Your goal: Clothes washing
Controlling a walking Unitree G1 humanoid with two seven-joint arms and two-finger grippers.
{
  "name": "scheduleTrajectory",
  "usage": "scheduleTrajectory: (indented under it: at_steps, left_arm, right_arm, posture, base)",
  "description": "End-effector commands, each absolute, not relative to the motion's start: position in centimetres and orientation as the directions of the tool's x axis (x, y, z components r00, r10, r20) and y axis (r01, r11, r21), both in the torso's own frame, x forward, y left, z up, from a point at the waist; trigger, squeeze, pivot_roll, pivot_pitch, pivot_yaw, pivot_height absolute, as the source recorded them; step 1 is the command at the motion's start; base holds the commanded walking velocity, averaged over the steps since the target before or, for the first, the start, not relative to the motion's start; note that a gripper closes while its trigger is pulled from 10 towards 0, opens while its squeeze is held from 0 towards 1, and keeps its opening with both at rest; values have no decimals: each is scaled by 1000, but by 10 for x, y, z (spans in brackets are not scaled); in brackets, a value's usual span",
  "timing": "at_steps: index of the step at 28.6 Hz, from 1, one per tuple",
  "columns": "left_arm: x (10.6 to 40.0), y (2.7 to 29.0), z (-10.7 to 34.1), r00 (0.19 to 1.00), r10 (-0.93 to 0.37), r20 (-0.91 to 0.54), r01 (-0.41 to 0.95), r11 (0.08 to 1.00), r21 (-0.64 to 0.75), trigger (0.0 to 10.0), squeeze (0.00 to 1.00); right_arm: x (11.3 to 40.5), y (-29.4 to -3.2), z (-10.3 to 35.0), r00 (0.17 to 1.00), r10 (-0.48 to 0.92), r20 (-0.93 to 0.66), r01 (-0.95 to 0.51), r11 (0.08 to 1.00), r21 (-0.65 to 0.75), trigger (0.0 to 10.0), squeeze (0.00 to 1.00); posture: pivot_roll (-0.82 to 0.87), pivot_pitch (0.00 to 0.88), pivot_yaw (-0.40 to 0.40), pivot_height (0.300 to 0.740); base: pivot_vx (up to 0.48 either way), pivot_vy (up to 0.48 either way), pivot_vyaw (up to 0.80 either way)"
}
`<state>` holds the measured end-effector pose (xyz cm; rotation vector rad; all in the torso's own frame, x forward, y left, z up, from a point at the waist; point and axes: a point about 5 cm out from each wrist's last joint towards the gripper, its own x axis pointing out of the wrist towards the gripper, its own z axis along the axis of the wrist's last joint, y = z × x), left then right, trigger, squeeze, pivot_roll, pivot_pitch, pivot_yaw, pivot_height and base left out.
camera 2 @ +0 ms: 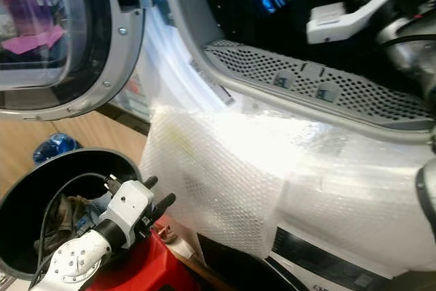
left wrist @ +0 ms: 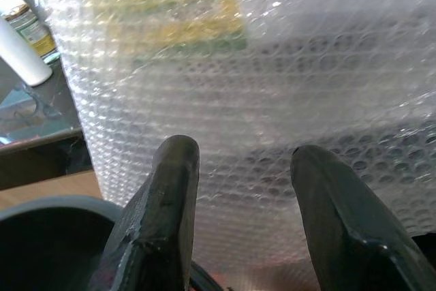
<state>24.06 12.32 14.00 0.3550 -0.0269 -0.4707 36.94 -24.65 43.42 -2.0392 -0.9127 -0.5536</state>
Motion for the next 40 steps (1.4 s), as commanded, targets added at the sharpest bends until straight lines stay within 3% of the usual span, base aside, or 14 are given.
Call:
scheduleTrajectory:
  at_steps: [1, 5, 7, 11, 13, 14, 15, 16, 17, 25, 30, 31, 34, 40]
  left_arm:
    - [240, 124, 139, 891, -449, -64, 442, 826, 351, 10000, 0]
    - [239, 124, 138, 892, -447, -67, 441, 827, 348, 10000, 0]
    - [240, 124, 138, 891, -449, -67, 443, 827, 347, 10000, 0]
    - [241, 121, 137, 889, -454, -65, 447, 826, 342, 10000, 0]
    - [241, 121, 137, 888, -456, -65, 449, 826, 340, 10000, 0]
    - [241, 121, 137, 887, -458, -65, 451, 825, 340, 10000, 0]
    - [242, 121, 137, 886, -459, -66, 453, 824, 340, 10000, 0]
    - [242, 121, 137, 886, -459, -66, 453, 824, 340, 10000, 0]
    - [242, 121, 137, 886, -460, -66, 453, 824, 340, 10000, 0]
    - [243, 121, 136, 880, -469, -70, 463, 819, 340, 10000, 0]
    - [242, 120, 134, 879, -472, -75, 468, 818, 336, 10000, 0]
    - [242, 120, 134, 879, -472, -75, 468, 818, 336, 10000, 0]
    - [241, 121, 131, 881, -467, -81, 466, 822, 327, 10000, 0]
    - [244, 118, 128, 878, -473, -75, 471, 824, 314, 10000, 0]
  right_arm:
    - [349, -273, 459, 591, 338, 733, 797, -385, -465, 10000, 0]
    - [335, -282, 464, 508, 260, 821, 854, -31, -519, 10000, 0]
    - [332, -278, 460, 487, 246, 838, 816, 213, -537, 10000, 0]
    - [327, -279, 454, 437, 158, 885, 684, 581, -442, 10000, 0]
    - [325, -281, 453, 429, 136, 893, 648, 642, -409, 10000, 0]
    - [324, -282, 452, 421, 109, 900, 599, 712, -367, 10000, 0]
    - [321, -286, 449, 430, 64, 900, 414, 872, -260, 10000, 0]
    - [321, -286, 449, 430, 64, 900, 414, 872, -260, 10000, 0]
    - [318, -287, 447, 428, 54, 902, 275, 943, -186, 10000, 0]
    - [321, -297, 428, 481, 29, 876, 141, 984, -110, 10000, 0]
    - [312, -286, 410, 503, 197, 841, -234, 968, -87, 10000, 0]
    - [312, -286, 410, 503, 197, 841, -234, 968, -87, 10000, 0]
    - [289, -259, 399, 387, 418, 822, -562, 813, -149, 10000, 0]
    - [253, -210, 378, 167, 686, 709, -838, 477, -265, 10000, 0]
  posture:
    - [67, 113, 29, 740]
    - [59, 114, 31, 740]
    - [50, 115, 35, 740]
    - [44, 116, 39, 740]
    - [42, 114, 40, 740]
    - [42, 114, 40, 740]
    - [41, 117, 44, 740]
    - [41, 117, 44, 740]
    - [42, 116, 46, 740]
    - [33, 116, 55, 740]
    - [35, 122, 49, 740]
    - [35, 122, 49, 740]
    - [27, 124, 43, 740]
    - [11, 118, 40, 740]
  base:
    - [0, 0, 0]
    - [0, 0, 0]
    - [0, 0, 0]
    - [0, 0, 0]
    - [0, 0, 0]
    - [0, 0, 0]
    - [0, 0, 0]
    - [0, 0, 0]
    - [0, 0, 0]
    - [0, 0, 0]
    - [0, 0, 0]
    - [0, 0, 0]
    - [0, 0, 0]
    - [0, 0, 0]
